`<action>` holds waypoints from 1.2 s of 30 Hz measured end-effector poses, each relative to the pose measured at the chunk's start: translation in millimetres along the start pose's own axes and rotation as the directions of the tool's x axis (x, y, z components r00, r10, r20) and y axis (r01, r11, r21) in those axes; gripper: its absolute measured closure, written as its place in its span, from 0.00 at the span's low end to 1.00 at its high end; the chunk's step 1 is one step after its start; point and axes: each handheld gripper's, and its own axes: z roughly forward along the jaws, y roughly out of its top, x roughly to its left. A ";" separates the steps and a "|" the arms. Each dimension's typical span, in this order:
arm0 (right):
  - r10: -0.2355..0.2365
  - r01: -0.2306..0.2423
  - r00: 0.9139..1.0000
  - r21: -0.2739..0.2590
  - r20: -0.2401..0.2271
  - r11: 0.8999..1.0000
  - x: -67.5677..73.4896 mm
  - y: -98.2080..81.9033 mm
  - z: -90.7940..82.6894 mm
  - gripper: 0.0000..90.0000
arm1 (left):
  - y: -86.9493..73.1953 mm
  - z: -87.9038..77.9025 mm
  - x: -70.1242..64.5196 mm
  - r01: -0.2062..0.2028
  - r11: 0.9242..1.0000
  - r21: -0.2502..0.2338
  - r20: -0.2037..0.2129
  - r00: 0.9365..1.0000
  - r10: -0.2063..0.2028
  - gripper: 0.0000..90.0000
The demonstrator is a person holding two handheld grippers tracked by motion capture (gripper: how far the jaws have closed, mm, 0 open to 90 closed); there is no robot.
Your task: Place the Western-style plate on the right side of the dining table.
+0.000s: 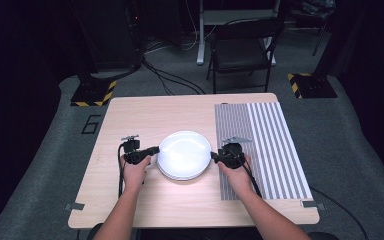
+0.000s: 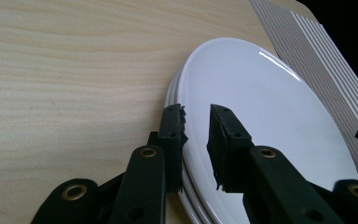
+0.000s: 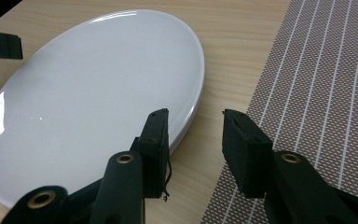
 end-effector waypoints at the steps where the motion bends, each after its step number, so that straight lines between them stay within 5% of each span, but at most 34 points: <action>1: 0.011 -0.011 1.000 -0.001 -0.001 1.000 -1.2 0.3 0.7 0.69 | -0.6 0.4 0.4 0.008 1.000 0.001 0.001 1.000 -0.008 0.83; 13: 0.103 -0.103 0.994 0.007 -0.030 0.995 -5.4 4.2 12.3 0.71 | -4.3 5.0 3.9 0.042 0.999 0.009 0.021 0.999 -0.042 0.84; 21: 0.196 -0.196 0.979 0.008 -0.052 0.981 -5.1 6.7 22.3 0.71 | -6.0 4.0 4.3 0.057 0.998 0.007 0.029 0.998 -0.057 0.84; 36: 0.237 -0.234 0.969 0.049 -0.069 0.971 0.3 0.9 31.0 0.70 | -7.3 4.0 3.3 0.059 0.998 0.007 0.039 0.997 -0.060 0.85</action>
